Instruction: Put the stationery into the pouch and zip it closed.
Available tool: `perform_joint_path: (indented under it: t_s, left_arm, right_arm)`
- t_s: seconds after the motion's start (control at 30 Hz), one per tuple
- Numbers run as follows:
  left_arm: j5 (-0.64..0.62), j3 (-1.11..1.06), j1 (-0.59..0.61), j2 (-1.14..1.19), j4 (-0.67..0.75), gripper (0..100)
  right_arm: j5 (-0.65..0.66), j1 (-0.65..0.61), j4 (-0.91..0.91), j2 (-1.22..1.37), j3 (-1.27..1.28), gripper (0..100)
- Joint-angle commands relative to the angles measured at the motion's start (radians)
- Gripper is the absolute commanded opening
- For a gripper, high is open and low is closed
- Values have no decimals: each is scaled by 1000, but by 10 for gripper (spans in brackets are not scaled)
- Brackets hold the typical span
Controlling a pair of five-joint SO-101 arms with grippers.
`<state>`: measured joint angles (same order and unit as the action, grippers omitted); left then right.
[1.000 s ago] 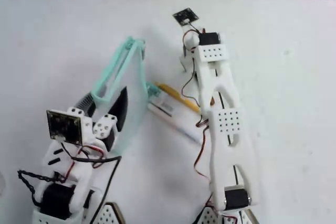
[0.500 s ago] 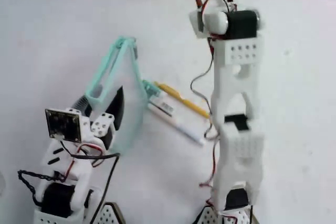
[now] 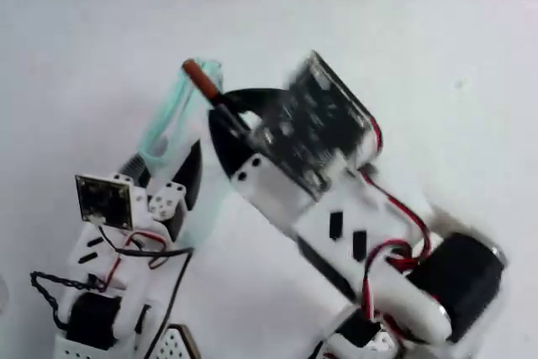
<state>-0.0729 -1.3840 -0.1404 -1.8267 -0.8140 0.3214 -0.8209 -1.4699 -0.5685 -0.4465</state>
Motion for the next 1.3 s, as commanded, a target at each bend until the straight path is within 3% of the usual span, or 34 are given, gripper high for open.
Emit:
perform_joint_path:
  t_s: [0.0, 0.33, 0.63, 0.83, 1.03, 1.27]
  left_arm:
    - [-8, 9, -67, -1, -37, 177]
    - [-6, 8, -77, -1, -37, 177]
    - [-6, 5, -77, -1, -37, 177]
    - [-6, 5, -70, -1, -34, 177]
    - [-6, 3, -68, -1, -35, 177]
    - [-8, 3, -47, -1, -29, 177]
  right_arm:
    - [-40, -19, 226, -38, 181, 17]
    - [-425, -13, 627, -18, 270, 17]
    - [-450, -13, 842, 134, 410, 17]
    - [-446, -13, 823, 127, 477, 17]
    - [-439, -18, 680, 12, 543, 17]
    - [-203, -36, 460, -25, 554, 34]
